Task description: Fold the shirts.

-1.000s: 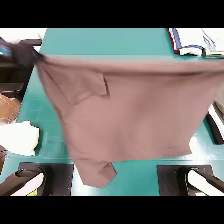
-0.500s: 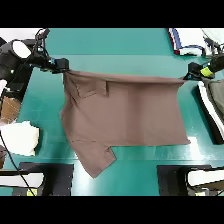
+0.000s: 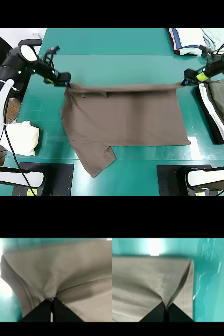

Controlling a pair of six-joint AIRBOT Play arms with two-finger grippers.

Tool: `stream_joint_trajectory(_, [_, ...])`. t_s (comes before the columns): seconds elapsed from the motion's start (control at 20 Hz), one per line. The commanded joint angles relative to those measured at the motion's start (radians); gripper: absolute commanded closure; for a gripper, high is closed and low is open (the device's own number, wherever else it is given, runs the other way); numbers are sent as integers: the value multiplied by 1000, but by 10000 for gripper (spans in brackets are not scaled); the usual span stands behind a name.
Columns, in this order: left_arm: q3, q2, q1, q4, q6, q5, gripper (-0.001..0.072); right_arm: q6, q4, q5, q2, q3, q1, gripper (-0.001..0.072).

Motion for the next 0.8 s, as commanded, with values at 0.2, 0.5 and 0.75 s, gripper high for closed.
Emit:
stream_joint_trajectory(0.2, [-182, 5, 1, -71, 0, 30, 187, -5, 15, -47, 37, -191, 0, 337])
stream_joint_trajectory(0.5, [-396, 299, 1, -6, -21, -21, 224, -16, 13, 1, 247, -263, 1, 337])
stream_joint_trajectory(0.75, [-853, 645, 1, -108, -108, -38, 224, -16, 14, -84, 417, -407, 0, 337])
